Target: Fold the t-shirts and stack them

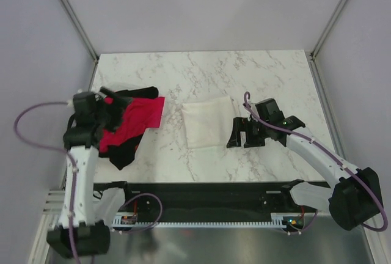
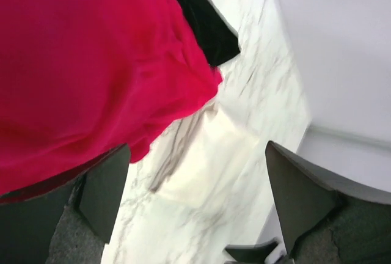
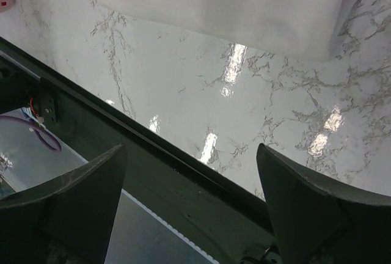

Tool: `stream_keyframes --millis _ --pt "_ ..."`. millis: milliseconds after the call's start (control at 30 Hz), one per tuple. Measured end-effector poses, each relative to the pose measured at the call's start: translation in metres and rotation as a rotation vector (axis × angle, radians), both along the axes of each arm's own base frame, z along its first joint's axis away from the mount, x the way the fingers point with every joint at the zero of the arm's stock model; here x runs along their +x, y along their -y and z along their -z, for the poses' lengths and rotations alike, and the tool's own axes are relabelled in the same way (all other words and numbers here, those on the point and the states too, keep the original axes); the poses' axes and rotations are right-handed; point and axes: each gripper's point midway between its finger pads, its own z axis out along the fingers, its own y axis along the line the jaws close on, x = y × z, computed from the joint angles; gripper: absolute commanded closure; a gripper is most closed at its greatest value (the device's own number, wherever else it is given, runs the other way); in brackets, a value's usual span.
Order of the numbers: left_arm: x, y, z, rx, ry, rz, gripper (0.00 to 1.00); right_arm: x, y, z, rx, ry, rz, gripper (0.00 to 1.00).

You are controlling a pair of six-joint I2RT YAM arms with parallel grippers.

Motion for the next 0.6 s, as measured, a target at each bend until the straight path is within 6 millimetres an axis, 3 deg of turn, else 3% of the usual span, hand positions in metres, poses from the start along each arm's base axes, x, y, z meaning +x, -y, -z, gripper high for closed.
stream_keyframes --millis 67,167,233,433,533,600 --pt "0.035 0.044 0.015 0.038 -0.095 0.203 0.0 0.0 0.0 -0.001 0.001 0.0 0.003 0.06" --pt "0.089 0.107 0.02 0.104 -0.156 0.44 0.0 -0.001 0.001 -0.002 -0.005 0.004 0.005 0.06" --pt "0.133 0.131 0.019 0.153 -0.161 0.504 0.0 -0.003 0.003 -0.003 -0.012 0.007 0.012 0.05" --pt "0.247 0.137 0.029 0.346 -0.163 0.512 0.0 -0.014 0.012 -0.026 0.006 0.078 0.041 0.05" --pt "0.29 0.132 0.055 0.421 -0.202 0.51 0.0 -0.021 0.018 -0.034 0.013 0.112 0.056 0.05" --pt "0.296 0.121 0.091 0.456 -0.291 0.505 0.0 -0.026 0.021 -0.032 0.009 0.108 0.063 0.05"
